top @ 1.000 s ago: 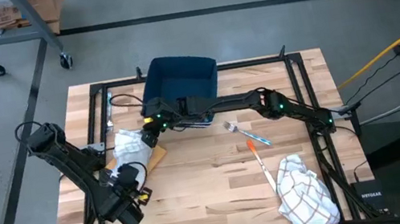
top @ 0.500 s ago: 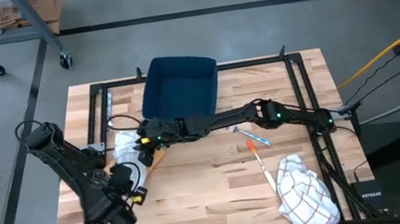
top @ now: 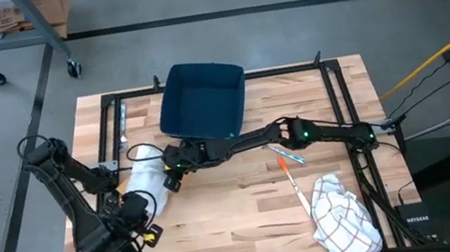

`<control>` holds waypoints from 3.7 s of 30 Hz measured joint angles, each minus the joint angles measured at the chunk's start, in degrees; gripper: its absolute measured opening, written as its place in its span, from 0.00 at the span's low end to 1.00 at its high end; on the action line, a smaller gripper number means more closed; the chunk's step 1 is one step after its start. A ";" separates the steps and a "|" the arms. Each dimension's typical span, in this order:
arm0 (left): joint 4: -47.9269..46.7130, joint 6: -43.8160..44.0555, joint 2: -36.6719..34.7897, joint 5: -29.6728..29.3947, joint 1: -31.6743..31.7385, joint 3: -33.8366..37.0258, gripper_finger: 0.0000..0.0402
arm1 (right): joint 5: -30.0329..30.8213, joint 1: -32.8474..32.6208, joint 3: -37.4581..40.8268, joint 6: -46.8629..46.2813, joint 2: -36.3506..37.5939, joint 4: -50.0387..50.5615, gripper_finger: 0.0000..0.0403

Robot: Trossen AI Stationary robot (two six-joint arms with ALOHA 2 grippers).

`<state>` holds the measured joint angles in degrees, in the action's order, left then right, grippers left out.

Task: Fold towel
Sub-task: Stack the folded top white patterned towel on top of the yellow towel

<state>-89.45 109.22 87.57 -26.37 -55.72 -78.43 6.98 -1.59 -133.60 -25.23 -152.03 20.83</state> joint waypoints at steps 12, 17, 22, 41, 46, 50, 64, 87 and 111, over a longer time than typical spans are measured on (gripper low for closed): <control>-0.56 1.34 0.00 2.06 -0.35 4.78 0.01 | -2.66 -1.41 -1.31 -4.55 0.32 3.11 0.31; -0.59 8.75 0.00 2.82 -0.27 10.13 0.01 | -4.46 -1.89 -1.27 -6.51 1.40 4.32 0.31; 0.37 16.04 0.00 2.90 -0.22 15.07 0.01 | -6.22 -2.83 -1.29 -6.65 1.86 6.42 0.31; 9.27 15.98 0.00 4.15 4.19 28.52 0.01 | -5.48 -6.80 -1.29 -4.09 5.40 9.70 0.31; 10.17 15.27 0.00 4.44 4.02 28.50 0.01 | -0.79 -6.29 -1.39 -2.77 9.02 7.99 0.31; 11.11 14.70 0.00 4.53 4.02 28.50 0.01 | 0.08 -5.38 -1.31 -2.78 9.26 4.25 0.31; 12.62 14.66 0.00 4.21 4.02 28.48 0.01 | -3.04 -3.16 -1.36 -4.23 6.09 -4.13 0.31; 15.74 14.00 0.00 2.10 4.02 28.46 0.01 | -3.60 -3.36 -1.34 -2.78 2.41 -4.38 0.31; 16.85 13.37 0.00 2.70 4.02 28.46 0.01 | -3.54 -3.23 -1.36 -2.95 0.90 -4.34 0.04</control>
<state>-72.60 122.58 87.57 -23.67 -51.70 -49.98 3.44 -4.82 -134.96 -28.18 -151.13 16.49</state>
